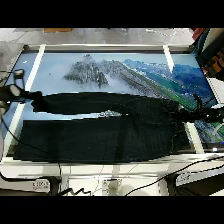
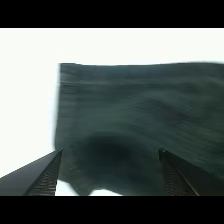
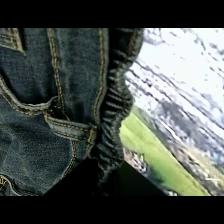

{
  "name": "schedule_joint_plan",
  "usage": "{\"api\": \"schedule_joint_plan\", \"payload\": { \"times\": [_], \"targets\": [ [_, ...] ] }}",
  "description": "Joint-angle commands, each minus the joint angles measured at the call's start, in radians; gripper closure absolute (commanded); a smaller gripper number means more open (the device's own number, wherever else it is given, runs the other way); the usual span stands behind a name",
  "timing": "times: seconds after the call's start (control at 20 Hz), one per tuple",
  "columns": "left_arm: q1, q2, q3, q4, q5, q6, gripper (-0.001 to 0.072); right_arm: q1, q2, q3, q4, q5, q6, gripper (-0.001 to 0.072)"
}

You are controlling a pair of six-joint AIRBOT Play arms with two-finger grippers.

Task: Fold the clothes and pants, and hang the long-sleeved shirts on hangers.

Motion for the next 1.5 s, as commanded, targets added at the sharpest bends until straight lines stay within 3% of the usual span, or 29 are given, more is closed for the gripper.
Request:
{"api": "schedule_joint_plan", "payload": {
  "times": [0.0,0.1,0.2,0.35,0.5,0.85,1.0,1.25,1.45],
  "targets": [
    [0.103,0.066,0.001,0.003,-0.099,-0.024,0.0015,0.0,-0.001,-0.001,-0.003,-0.007,0.0,0.067],
    [0.17,0.057,-0.003,-0.041,-0.232,-0.012,0.0061,0.0,-0.001,-0.001,-0.003,-0.007,0.001,0.067],
    [0.237,0.024,-0.016,-0.182,-0.315,0.068,0.0062,0.0,-0.001,-0.001,-0.003,-0.007,0.001,0.067],
    [0.298,-0.056,-0.024,-0.388,-0.33,0.167,0.0114,0.0,-0.001,-0.001,-0.003,-0.005,0.001,0.067],
    [0.29,-0.131,-0.024,-0.453,-0.262,0.231,0.0117,0.0,-0.001,-0.001,-0.003,-0.004,0.001,0.067],
    [0.246,-0.195,-0.024,-0.525,-0.028,0.253,0.0149,0.0,-0.001,-0.001,-0.003,-0.005,0.001,0.067],
    [0.233,-0.197,-0.024,-0.531,0.021,0.253,0.0342,0.0,-0.001,-0.001,-0.003,-0.012,0.001,0.067],
    [0.206,-0.197,-0.024,-0.529,-0.019,0.253,0.0681,0.0,-0.001,-0.001,0.001,-0.014,0.002,0.067],
    [0.199,-0.171,-0.022,-0.555,-0.058,0.248,0.0681,0.0,0.001,0.001,0.039,-0.016,0.002,0.067]
  ]
}}
